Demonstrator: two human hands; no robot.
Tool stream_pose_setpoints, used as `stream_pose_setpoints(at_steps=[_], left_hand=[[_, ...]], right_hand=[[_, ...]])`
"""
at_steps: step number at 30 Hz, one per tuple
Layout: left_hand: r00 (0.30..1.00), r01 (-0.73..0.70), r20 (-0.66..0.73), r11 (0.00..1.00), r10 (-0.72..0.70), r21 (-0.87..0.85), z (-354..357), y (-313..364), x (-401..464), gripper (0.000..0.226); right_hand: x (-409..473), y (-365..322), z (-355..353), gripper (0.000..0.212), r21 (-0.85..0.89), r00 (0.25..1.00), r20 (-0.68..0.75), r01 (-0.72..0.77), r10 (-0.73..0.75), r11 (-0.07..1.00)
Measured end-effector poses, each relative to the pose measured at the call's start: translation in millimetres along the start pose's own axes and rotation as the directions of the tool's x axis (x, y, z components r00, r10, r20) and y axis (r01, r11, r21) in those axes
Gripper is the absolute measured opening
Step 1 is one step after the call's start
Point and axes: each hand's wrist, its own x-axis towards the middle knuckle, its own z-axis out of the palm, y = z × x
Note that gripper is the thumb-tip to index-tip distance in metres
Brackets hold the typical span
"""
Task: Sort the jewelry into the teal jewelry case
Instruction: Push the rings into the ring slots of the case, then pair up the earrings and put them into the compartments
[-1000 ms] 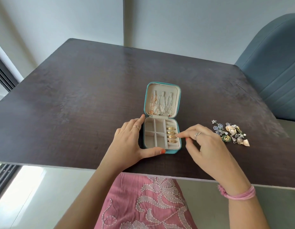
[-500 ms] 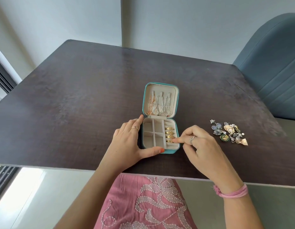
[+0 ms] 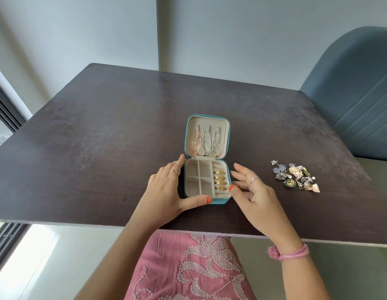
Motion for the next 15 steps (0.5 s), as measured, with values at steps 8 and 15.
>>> stream_pose_setpoints(at_steps=[8, 15], left_hand=[[1.0, 0.013, -0.007, 0.999, -0.013, -0.039, -3, 4, -2, 0.133], [0.997, 0.013, -0.062, 0.953, -0.034, -0.302, -6, 6, -5, 0.114]], right_hand=[[1, 7, 0, 0.049, 0.104, 0.999, -0.013, -0.029, 0.03, 0.994], [4, 15, 0, 0.042, 0.214, 0.998, -0.027, -0.047, 0.054, 0.976]])
